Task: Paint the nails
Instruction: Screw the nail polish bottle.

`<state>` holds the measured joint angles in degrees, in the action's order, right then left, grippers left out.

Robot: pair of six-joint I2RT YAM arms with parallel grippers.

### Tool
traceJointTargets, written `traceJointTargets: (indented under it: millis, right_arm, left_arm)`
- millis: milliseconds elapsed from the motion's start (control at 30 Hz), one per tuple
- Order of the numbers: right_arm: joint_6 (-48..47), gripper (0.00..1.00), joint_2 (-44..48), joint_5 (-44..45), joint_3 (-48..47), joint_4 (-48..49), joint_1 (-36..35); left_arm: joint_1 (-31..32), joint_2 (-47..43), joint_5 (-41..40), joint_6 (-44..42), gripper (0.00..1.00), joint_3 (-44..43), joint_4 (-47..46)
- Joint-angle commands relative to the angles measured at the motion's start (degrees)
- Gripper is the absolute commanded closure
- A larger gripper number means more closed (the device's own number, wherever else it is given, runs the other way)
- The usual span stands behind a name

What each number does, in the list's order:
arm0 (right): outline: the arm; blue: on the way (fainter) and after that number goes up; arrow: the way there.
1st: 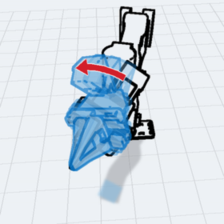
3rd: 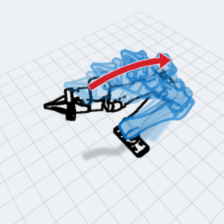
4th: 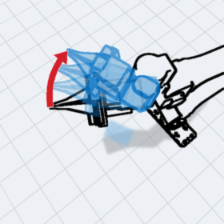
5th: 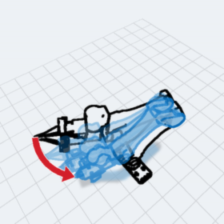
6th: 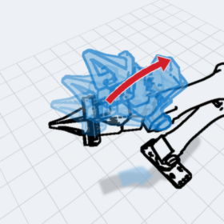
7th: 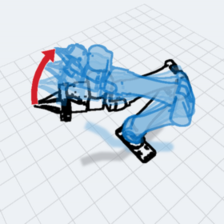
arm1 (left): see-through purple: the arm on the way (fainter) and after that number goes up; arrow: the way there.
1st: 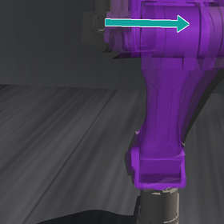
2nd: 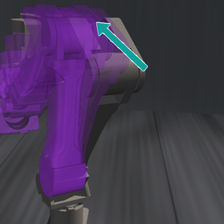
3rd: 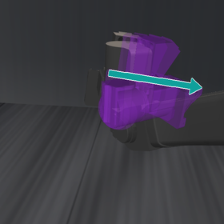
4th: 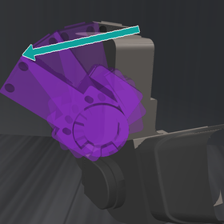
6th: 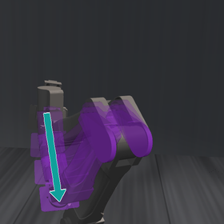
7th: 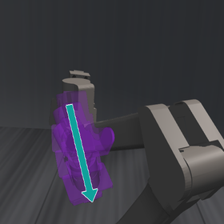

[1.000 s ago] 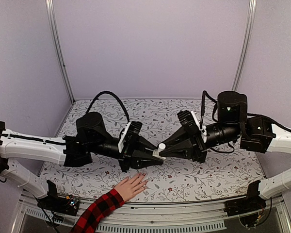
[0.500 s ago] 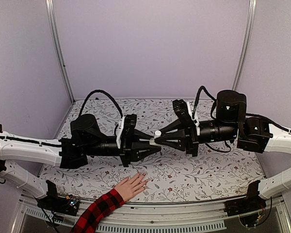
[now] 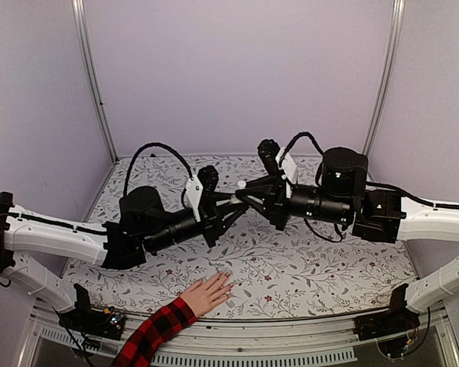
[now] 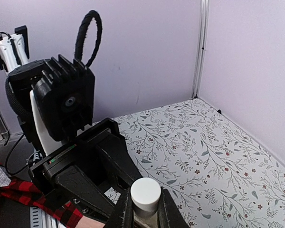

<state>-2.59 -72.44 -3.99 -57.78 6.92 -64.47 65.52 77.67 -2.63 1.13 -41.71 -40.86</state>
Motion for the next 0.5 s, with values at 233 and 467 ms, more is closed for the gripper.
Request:
traceJointTargets:
  millis: [233,467]
  right_arm:
    - [5.95,0.97,-5.81,6.84,2.4,-1.05,-0.84]
    - [5.58,0.69,-2.28,8.45,3.73,-1.82,-0.75]
  left_arm:
    - [-0.84,3.49,-13.78,1.89,1.0,-1.99,-5.79]
    - [-1.58,0.4,-7.77,1.62,1.0,0.38,-4.05]
